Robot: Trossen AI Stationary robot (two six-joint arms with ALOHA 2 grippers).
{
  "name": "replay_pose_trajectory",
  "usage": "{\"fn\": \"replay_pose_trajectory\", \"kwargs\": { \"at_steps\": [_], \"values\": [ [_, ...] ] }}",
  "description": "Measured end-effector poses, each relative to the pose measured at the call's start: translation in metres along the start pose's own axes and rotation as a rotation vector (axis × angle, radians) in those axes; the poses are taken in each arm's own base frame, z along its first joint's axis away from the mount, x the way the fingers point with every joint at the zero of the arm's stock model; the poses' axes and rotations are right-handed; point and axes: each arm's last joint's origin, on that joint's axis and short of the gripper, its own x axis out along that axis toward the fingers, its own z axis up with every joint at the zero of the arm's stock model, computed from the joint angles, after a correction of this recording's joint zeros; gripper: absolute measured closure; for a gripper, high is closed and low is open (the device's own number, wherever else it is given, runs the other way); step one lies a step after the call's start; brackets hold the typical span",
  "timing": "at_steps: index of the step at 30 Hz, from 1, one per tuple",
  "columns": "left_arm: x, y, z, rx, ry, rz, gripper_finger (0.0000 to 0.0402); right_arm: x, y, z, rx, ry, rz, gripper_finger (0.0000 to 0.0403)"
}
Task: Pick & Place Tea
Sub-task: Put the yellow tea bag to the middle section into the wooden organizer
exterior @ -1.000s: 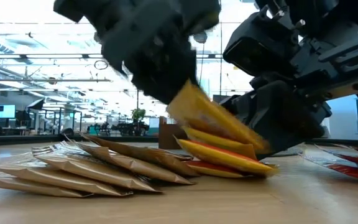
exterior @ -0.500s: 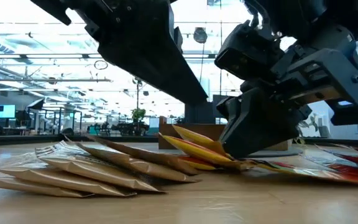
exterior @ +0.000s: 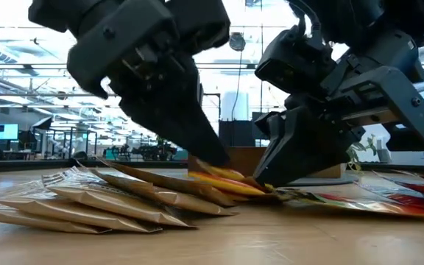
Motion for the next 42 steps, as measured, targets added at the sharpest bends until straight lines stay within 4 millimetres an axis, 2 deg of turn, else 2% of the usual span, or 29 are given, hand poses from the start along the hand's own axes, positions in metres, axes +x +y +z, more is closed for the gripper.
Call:
{"fn": "replay_pose_trajectory", "kwargs": {
  "at_steps": [5, 11, 16, 20, 27, 42],
  "values": [
    [0.002, 0.001, -0.007, -0.006, 0.0, 0.0, 0.0366, -0.012, 0.0, 0.011, 0.005, -0.034, 0.004, 0.0394],
    [0.002, 0.002, -0.009, -0.008, -0.008, -0.002, 0.0366, -0.029, 0.001, 0.025, 0.044, -0.087, 0.018, 0.0368],
    [0.005, 0.005, -0.02, -0.025, -0.008, -0.001, 0.0366, -0.043, -0.003, 0.022, 0.136, 0.024, -0.006, 0.0335],
    [0.007, 0.01, -0.028, -0.059, -0.035, 0.005, 0.0366, -0.044, -0.01, 0.017, 0.244, 0.093, -0.018, 0.0309],
    [0.009, 0.013, -0.029, -0.07, -0.047, 0.007, 0.0366, -0.043, -0.019, 0.021, 0.414, 0.089, 0.072, 0.0275],
    [0.009, 0.013, -0.029, -0.07, -0.044, 0.007, 0.0366, -0.044, -0.056, 0.017, 0.765, 0.248, 0.238, 0.0264]
  ]
}}
